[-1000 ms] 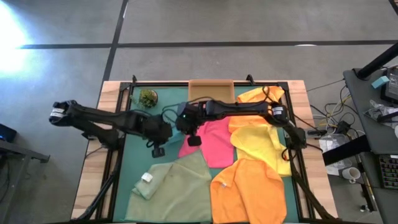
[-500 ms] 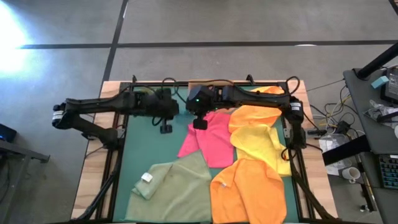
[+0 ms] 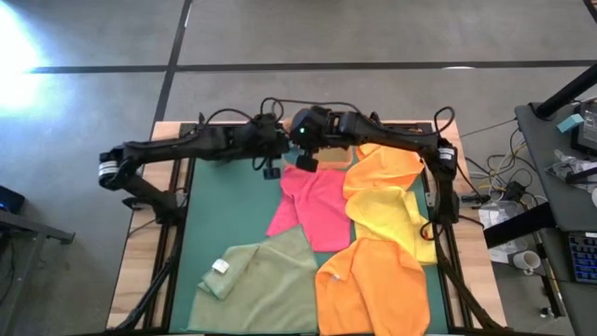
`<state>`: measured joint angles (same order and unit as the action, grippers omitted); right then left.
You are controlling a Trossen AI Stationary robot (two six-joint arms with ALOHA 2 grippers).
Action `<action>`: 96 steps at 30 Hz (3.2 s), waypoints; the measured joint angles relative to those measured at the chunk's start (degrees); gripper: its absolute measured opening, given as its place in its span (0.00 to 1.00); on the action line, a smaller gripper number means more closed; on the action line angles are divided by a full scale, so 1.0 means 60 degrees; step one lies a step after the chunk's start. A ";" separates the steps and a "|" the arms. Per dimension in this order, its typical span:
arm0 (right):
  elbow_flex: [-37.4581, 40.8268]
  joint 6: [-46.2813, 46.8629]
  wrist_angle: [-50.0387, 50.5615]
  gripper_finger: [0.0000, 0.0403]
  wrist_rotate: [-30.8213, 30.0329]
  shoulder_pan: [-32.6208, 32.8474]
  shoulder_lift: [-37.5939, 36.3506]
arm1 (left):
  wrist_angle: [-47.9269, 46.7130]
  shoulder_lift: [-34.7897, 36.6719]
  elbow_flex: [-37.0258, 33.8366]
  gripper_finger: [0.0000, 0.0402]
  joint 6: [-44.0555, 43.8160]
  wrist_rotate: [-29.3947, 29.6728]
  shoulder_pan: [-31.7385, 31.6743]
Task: Fold microfiber towels
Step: Put the folded blue microfiber cloth into the orange bin
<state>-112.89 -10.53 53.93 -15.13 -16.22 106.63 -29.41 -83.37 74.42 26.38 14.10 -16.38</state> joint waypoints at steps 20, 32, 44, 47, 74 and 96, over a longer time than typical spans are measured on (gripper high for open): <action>0.0904 -0.2707 -0.1304 0.02 0.1280 -0.2783 0.0014 | 0.0681 -0.3369 0.2808 0.00 0.0766 0.0201 -0.1549; 0.2517 -0.3552 -0.4025 0.02 0.1889 -0.3573 0.0018 | 0.0983 -0.4288 0.3328 0.00 0.1215 0.0194 -0.2316; 0.3415 -0.4253 -0.5267 0.02 0.2577 -0.3912 0.0018 | 0.1037 -0.4349 0.3287 0.00 0.1198 -0.0138 -0.2510; 0.3447 -0.4412 -0.5323 0.02 0.2587 -0.3921 0.0018 | 0.1018 -0.4352 0.3152 0.00 0.1182 -0.0190 -0.2490; 0.3440 -0.3933 -0.5120 0.02 0.2709 -0.3929 0.0003 | 0.0891 -0.4369 0.2973 0.00 0.1272 0.0288 -0.2484; 0.3609 -0.5620 -0.5631 0.02 0.1812 -0.3924 -0.0004 | 0.0877 -0.4340 0.2931 0.00 0.2929 0.0098 -0.2437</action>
<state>-91.23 -44.24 20.14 -4.26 -39.76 106.61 -24.14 -109.40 92.01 43.95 14.69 -31.00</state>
